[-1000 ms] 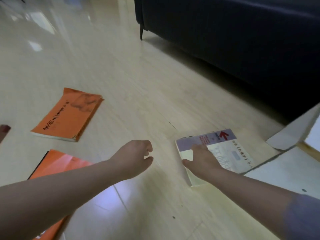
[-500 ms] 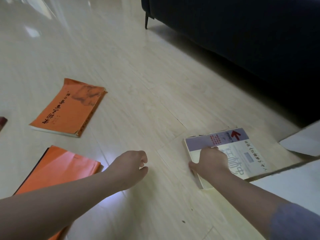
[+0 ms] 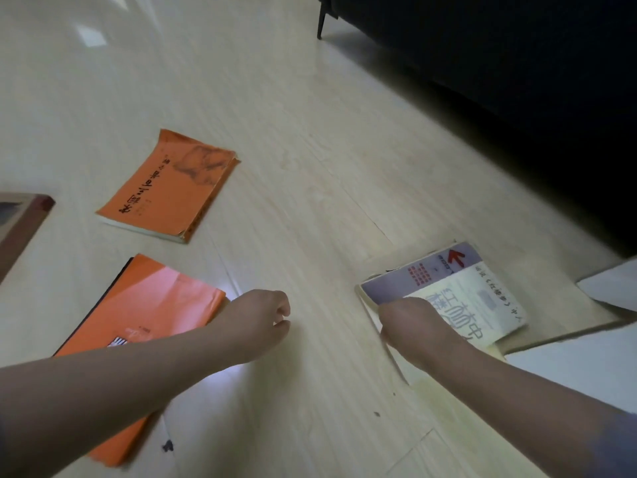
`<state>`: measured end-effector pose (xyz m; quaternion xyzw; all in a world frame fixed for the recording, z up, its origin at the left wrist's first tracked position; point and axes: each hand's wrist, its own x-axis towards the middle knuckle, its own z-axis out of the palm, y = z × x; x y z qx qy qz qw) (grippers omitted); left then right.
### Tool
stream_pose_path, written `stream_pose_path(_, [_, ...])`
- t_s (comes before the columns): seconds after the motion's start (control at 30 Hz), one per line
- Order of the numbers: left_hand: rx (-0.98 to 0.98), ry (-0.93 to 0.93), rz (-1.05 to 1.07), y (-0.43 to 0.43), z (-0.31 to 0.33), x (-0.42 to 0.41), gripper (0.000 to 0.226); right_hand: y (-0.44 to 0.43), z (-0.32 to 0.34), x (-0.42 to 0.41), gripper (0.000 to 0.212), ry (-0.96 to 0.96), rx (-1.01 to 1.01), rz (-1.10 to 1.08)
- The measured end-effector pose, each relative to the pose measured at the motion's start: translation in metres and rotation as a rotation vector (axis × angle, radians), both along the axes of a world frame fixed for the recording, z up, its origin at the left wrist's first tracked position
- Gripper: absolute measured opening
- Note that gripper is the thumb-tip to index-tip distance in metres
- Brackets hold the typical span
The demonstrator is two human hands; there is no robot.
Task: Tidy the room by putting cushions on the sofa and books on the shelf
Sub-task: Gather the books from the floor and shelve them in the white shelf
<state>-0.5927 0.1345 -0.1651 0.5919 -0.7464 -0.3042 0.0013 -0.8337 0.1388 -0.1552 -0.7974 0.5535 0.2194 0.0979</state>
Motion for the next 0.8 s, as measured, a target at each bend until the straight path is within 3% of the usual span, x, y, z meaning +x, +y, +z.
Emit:
stream_pose_path(0.1, [-0.039,-0.014,0.054,0.006,-0.001,0.016,0.018,0.020,-0.001,0.027,0.010,-0.054,0.039,0.188])
stream_pose_path(0.23, [-0.126,-0.050,0.169,0.020,-0.001,0.048,0.018,0.035,-0.010,0.054,0.019,-0.078,0.059,0.413])
stream_pose_path(0.37, [-0.217,-0.114,0.237,0.036,-0.002,0.072,0.032,0.040,-0.024,0.073,0.019,-0.111,0.046,0.551])
stream_pose_path(0.47, [-0.225,-0.223,0.221,0.044,-0.011,0.082,0.043,0.045,-0.032,0.074,0.009,-0.220,-0.006,0.521])
stream_pose_path(0.67, [-0.206,-0.389,0.256,0.044,-0.029,0.102,0.057,0.055,-0.033,0.066,0.010,-0.423,-0.114,0.403])
stream_pose_path(0.8, [-0.013,-0.436,0.377,0.028,-0.031,0.116,0.106,0.053,-0.037,0.065,0.025,-0.396,-0.111,0.338])
